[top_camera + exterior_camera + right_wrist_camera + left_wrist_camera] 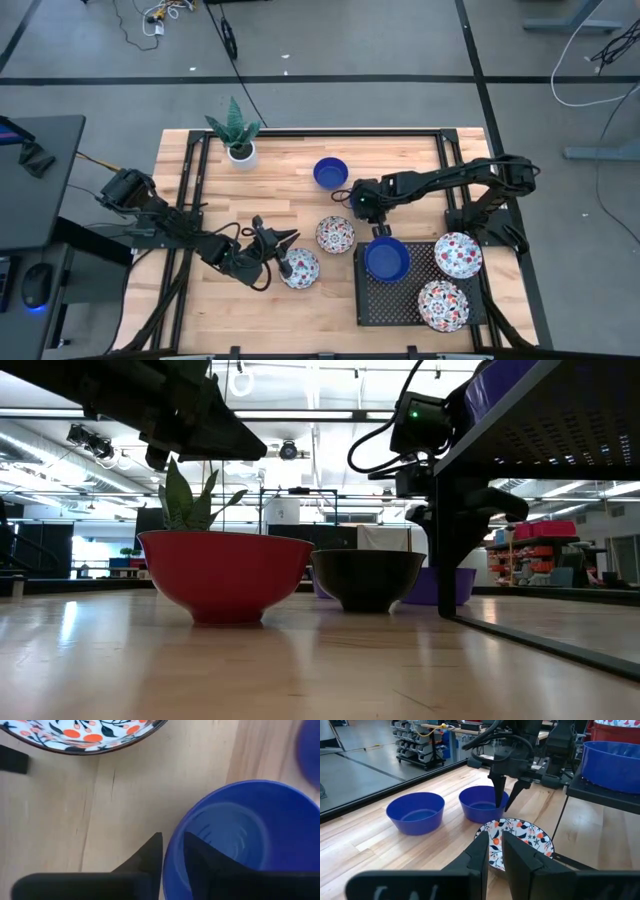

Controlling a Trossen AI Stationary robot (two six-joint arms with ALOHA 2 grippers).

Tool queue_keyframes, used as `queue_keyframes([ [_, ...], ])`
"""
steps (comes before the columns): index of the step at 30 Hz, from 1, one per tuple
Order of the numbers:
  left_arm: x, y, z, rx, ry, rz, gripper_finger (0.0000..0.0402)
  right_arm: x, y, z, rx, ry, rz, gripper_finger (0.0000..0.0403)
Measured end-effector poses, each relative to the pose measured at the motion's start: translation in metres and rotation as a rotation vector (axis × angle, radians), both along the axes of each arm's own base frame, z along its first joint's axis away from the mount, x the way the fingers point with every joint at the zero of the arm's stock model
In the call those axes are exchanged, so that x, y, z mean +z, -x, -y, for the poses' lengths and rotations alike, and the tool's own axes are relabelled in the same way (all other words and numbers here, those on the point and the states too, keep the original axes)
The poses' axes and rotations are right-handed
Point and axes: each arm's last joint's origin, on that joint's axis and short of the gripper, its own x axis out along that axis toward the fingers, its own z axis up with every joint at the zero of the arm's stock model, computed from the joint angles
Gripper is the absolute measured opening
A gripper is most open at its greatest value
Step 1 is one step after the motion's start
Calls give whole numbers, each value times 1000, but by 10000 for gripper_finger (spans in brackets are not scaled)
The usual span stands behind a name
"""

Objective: Pick & Place Mini bowls
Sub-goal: Stack the bottom blue bowl on the blue bowl on the shelf

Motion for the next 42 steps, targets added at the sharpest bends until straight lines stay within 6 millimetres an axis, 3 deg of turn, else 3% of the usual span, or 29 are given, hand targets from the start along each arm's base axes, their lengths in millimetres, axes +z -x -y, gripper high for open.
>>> queue_keyframes([
  [14,0,0,0,-1,0,0,55,2,5,0,-35,-7,-30,6],
  [24,0,0,0,-1,0,-1,55,34,23,0,-102,58,16,2],
  [28,0,0,0,-1,0,-1,55,58,39,0,-157,127,63,1],
  [33,0,0,0,-1,-1,-1,55,107,56,-4,-231,234,149,1],
  [42,0,0,0,0,-1,-1,55,211,74,-44,-159,252,316,0],
])
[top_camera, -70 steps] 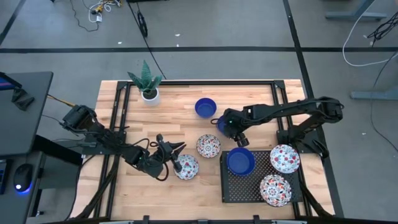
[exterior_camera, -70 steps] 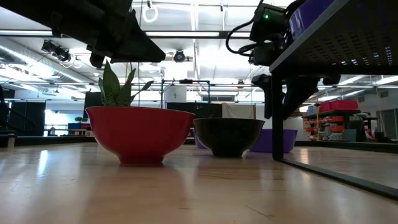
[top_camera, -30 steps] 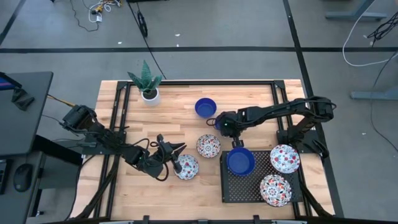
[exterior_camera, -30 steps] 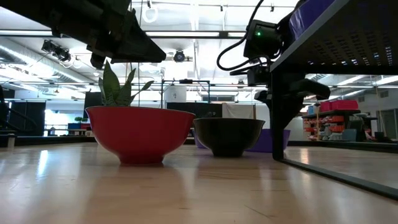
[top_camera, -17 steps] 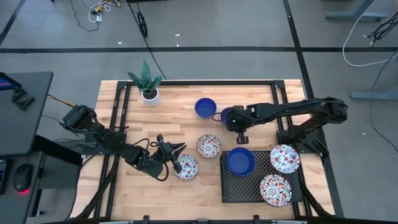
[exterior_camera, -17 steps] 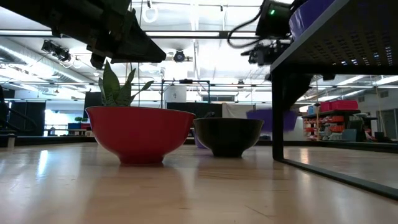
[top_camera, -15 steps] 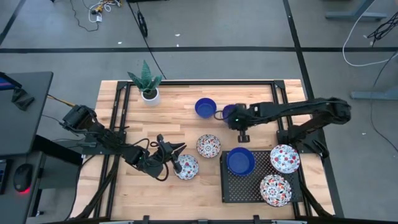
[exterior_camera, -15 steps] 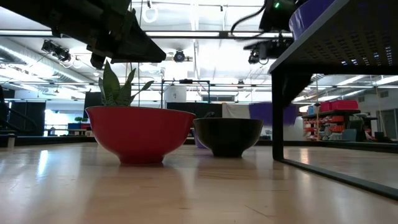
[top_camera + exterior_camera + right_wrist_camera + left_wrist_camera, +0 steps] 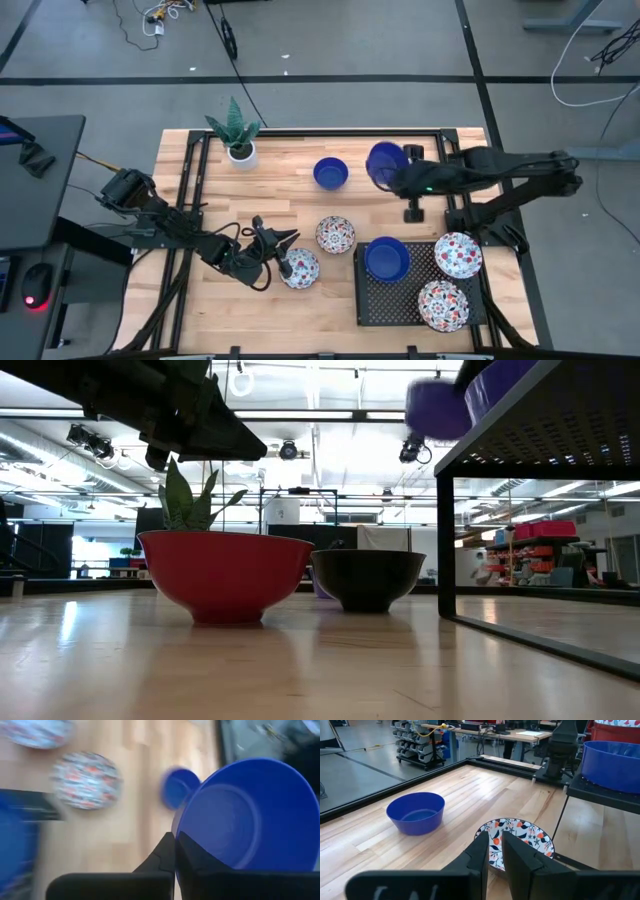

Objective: Pick & Place Mini bowls
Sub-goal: Stack the bottom blue bowl on the blue bowl on the shelf

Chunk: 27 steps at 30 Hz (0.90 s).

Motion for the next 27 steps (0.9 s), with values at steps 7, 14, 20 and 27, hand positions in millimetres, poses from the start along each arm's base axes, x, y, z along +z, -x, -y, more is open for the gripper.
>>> queue_keyframes([
  [7,0,0,-1,4,0,0,55,44,27,-38,335,-193,-31,0],
  [14,0,-2,-5,18,-5,-3,55,37,48,-89,735,-228,-197,0],
  [20,0,-4,-8,32,-6,-4,55,22,47,-134,836,47,-207,0],
  [27,0,-4,-9,28,-8,-8,55,-4,32,-173,886,147,-277,0],
])
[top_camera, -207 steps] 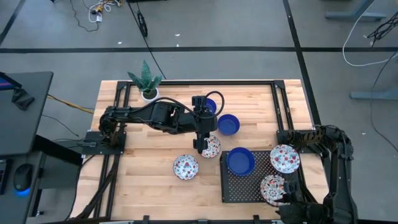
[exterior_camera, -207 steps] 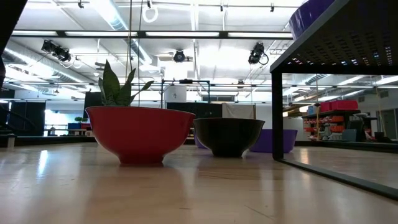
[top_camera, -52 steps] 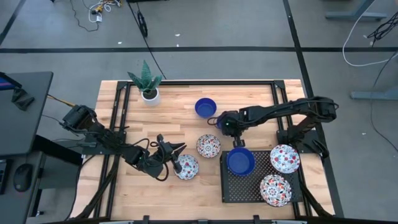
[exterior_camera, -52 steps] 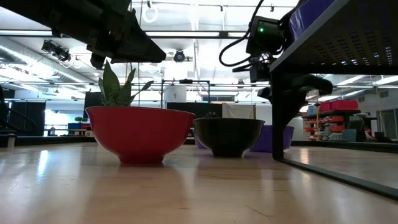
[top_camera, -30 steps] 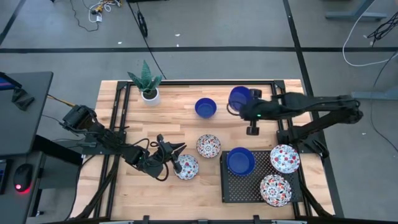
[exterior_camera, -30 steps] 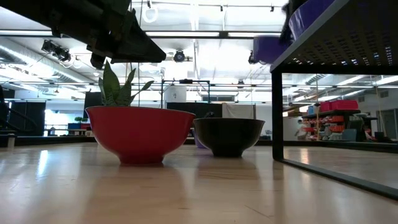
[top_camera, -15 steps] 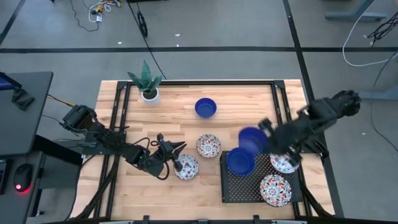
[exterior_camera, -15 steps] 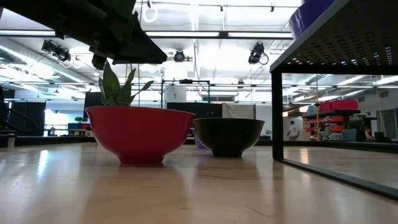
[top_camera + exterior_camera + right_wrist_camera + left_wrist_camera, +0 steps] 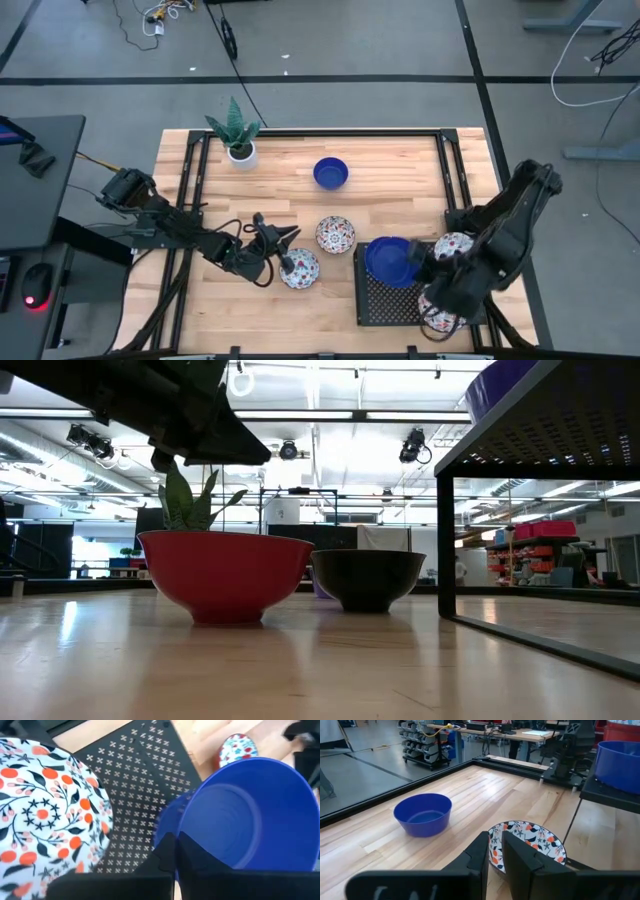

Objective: Pick & Place Mini bowls
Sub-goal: Stack the bottom blue bowl on the blue bowl on the shelf

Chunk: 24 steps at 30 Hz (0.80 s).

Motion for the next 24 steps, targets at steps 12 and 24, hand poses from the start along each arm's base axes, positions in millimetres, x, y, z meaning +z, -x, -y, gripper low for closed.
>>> queue_keyframes([
  [12,-1,-1,1,-47,19,-11,55,-10,-20,-3,-155,-24,17,0],
  [24,-1,-1,1,-47,20,-11,55,-27,-26,2,-276,-64,-46,0],
])
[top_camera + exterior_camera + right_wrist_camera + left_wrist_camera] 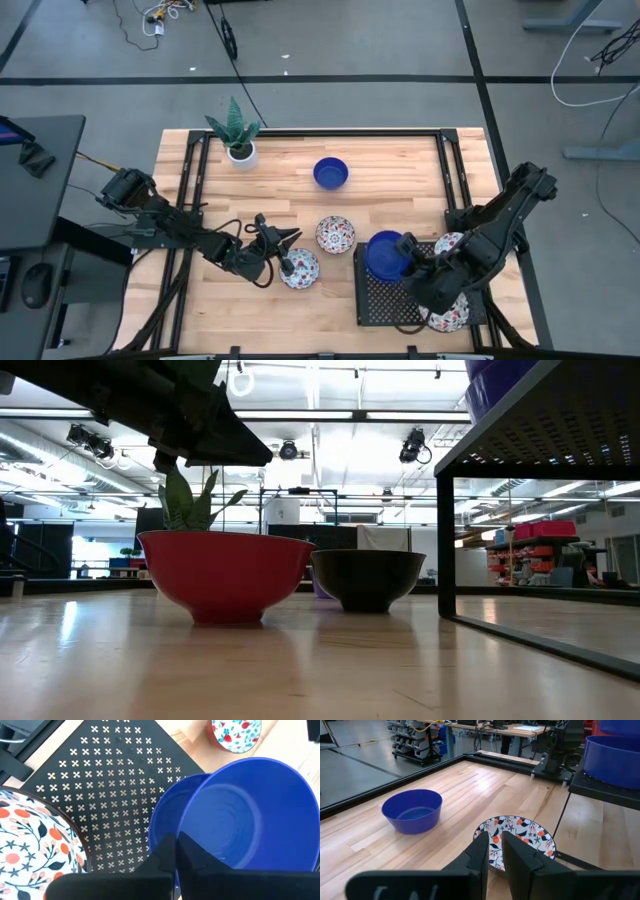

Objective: Pick & Place Mini bowls
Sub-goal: Stack the bottom blue bowl on the blue bowl on the shelf

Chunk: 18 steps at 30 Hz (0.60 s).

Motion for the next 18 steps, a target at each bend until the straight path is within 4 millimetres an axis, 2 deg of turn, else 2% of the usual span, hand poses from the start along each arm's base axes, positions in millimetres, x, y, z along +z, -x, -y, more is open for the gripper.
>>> queue_keyframes([
  [7,0,0,0,0,0,0,55,-11,-2,0,-52,-15,-20,2],
  [18,0,0,0,0,1,1,55,-11,-8,2,-86,-96,-29,4],
])
